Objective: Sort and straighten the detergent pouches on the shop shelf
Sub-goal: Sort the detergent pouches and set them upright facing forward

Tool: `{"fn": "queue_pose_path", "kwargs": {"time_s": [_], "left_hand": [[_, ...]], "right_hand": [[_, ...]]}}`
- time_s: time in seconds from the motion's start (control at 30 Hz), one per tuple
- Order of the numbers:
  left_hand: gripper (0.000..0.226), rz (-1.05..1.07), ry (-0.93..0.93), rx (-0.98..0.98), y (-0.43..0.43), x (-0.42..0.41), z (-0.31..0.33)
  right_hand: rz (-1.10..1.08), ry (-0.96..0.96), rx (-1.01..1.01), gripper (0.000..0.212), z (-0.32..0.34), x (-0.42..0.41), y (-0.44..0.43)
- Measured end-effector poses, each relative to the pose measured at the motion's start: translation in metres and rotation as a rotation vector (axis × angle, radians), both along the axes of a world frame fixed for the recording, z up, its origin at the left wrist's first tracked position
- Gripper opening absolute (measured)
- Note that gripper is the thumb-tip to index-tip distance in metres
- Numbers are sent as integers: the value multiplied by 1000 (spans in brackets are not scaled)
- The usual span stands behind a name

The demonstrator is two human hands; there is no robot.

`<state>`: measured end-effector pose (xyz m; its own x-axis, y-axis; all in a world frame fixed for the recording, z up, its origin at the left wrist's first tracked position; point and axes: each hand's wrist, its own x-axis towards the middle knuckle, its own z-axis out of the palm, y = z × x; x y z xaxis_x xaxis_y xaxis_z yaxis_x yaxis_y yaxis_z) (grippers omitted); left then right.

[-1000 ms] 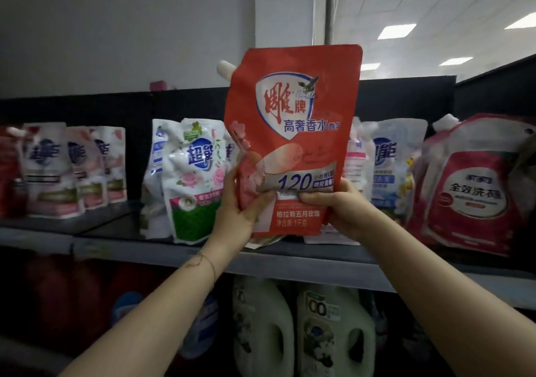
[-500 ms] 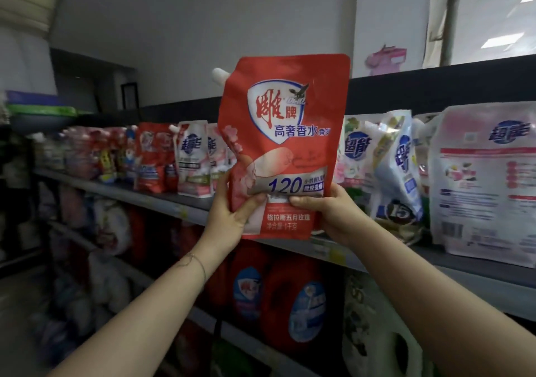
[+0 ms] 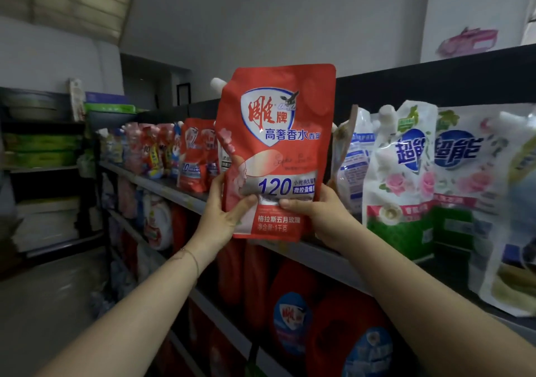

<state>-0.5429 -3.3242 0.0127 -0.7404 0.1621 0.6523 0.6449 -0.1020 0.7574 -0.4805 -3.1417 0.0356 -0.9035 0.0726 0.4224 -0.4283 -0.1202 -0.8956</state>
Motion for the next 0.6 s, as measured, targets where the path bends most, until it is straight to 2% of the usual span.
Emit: {"fn": "queue_pose_path", "kwargs": {"time_s": [0.4,0.53,0.6], "left_hand": [[97,-23,-13,-18,12,-84,8],[82,-31,-34,-23,18,-105,11],[84,-54,-28,-22,18,-118,11]], "right_hand": [[-16,-27,68,46,5,-75,15],[-64,-23,22,52,4,-92,12],[-90,-17,17,58,3,-100,8]]}}
